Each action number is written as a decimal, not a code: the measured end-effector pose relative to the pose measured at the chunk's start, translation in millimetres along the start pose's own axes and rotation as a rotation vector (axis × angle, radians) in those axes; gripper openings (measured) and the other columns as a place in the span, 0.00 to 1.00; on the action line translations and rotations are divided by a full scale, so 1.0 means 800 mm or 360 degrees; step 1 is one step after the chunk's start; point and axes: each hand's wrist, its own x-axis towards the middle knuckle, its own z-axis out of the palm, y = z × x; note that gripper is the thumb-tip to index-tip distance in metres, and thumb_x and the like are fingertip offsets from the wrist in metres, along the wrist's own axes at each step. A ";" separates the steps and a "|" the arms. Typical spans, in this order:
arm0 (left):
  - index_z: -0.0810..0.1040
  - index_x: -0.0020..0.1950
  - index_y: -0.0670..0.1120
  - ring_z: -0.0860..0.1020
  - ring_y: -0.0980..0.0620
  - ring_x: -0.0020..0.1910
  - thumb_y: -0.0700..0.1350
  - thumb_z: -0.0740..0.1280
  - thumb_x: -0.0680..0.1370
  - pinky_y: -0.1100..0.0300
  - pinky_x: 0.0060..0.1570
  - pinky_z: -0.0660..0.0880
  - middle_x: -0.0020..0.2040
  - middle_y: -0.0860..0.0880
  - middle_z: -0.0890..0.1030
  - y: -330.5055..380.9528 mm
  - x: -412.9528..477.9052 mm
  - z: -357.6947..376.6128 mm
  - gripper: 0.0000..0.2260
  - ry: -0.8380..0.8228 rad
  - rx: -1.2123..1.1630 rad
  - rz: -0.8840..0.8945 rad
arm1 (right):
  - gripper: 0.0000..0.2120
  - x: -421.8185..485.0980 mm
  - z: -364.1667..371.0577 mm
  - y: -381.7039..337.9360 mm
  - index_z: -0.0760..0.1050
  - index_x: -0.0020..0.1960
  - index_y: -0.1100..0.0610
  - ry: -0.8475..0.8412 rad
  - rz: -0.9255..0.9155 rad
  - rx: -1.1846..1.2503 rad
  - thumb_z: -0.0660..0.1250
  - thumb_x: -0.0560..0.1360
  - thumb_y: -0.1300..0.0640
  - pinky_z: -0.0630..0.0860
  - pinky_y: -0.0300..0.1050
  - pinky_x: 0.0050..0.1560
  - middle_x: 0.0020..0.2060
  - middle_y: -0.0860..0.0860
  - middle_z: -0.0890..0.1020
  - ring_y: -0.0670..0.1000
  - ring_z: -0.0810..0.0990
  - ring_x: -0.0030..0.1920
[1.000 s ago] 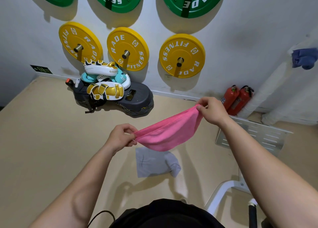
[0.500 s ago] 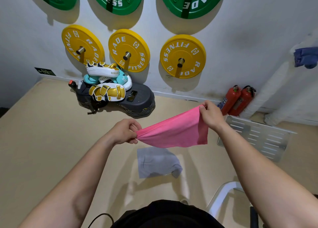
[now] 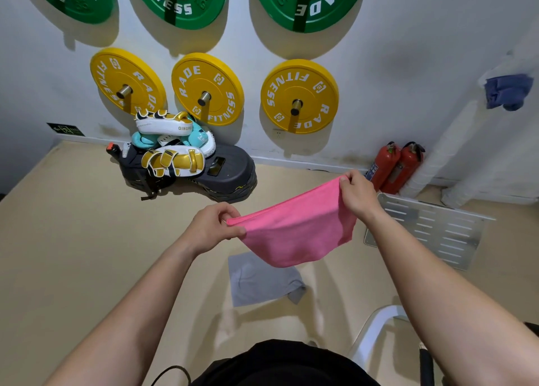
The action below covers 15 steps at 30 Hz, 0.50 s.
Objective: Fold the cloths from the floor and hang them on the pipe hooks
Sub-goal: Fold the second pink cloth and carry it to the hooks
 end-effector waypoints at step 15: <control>0.84 0.43 0.51 0.80 0.52 0.43 0.47 0.73 0.75 0.55 0.45 0.75 0.40 0.52 0.84 -0.005 0.047 0.000 0.02 0.0528 0.0075 -0.0002 | 0.10 0.022 -0.002 0.019 0.76 0.49 0.60 -0.0133 -0.0066 0.0106 0.61 0.81 0.54 0.67 0.46 0.46 0.44 0.53 0.79 0.53 0.76 0.46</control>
